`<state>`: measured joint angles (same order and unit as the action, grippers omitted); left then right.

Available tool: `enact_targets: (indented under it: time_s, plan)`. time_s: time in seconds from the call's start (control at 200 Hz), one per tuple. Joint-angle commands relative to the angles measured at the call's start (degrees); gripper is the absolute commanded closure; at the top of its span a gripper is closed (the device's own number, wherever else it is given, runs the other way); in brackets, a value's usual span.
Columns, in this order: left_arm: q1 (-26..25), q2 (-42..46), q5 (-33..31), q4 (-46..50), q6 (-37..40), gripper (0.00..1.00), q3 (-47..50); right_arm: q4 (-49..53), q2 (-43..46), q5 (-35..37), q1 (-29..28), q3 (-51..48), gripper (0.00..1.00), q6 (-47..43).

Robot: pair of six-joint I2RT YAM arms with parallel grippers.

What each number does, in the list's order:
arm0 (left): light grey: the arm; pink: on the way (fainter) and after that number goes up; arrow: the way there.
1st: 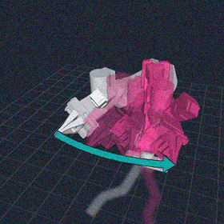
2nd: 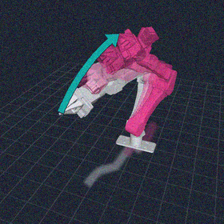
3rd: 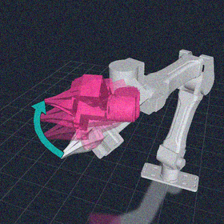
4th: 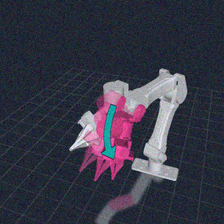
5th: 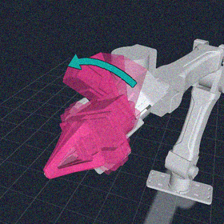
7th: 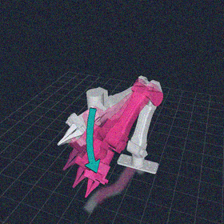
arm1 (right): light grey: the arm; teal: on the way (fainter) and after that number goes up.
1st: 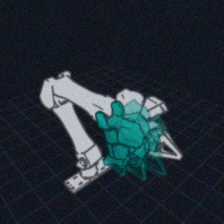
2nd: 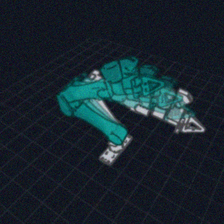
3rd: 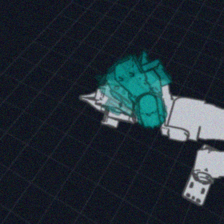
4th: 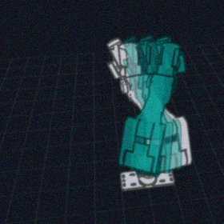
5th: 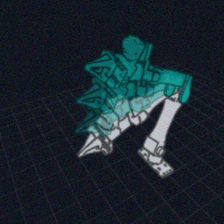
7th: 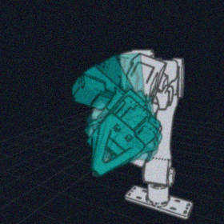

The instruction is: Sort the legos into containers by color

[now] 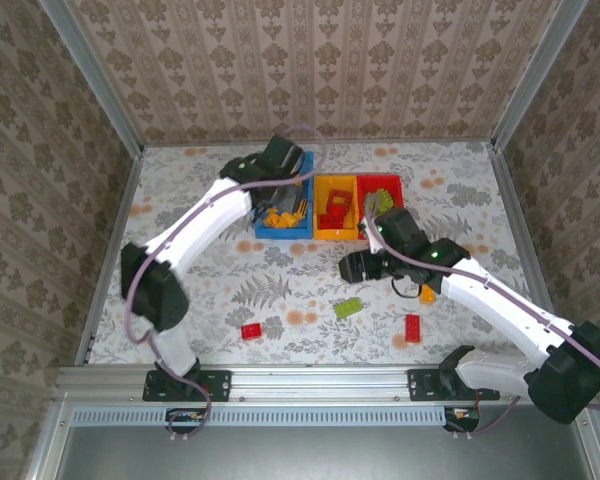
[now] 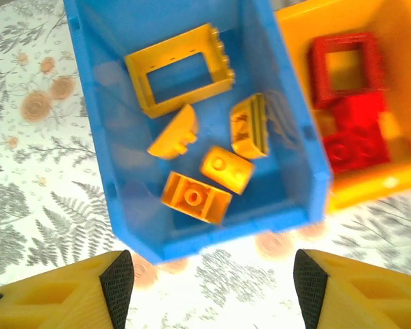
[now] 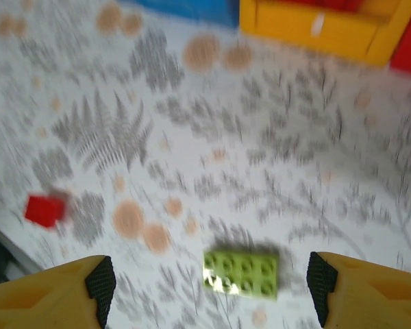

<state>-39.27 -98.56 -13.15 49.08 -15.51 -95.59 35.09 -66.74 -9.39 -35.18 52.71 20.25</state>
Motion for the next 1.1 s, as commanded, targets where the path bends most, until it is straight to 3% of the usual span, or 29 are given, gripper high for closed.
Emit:
enact_targets:
  time_s: [0.0, 0.225, 0.48, 0.69, 1.095]
  plan:
    - [-2.04, 6.77, 6.47, -3.58, -4.08, 0.35, 10.02, 9.35, -0.59, 6.32, -4.31, -1.40, 0.23, 0.66]
    - [-7.69, 18.12, 9.10, -5.88, -8.28, 0.36, 24.05, 15.01, -4.79, 13.23, -12.73, -4.36, 0.22, 9.22]
    - [-10.63, 21.91, 7.90, -5.91, -10.90, 0.37, 26.77, 11.85, -16.36, 17.03, -15.05, -4.13, 0.18, 8.72]
    - [-11.08, 26.10, 5.78, -6.68, -13.24, 0.36, 28.29, 6.34, -25.62, 17.82, -13.66, -0.73, 0.17, 6.08]
    - [-11.11, 27.45, 5.30, -6.03, -15.41, 0.35, 28.17, 1.17, -34.40, 14.09, -3.09, 7.14, 0.18, 0.77]
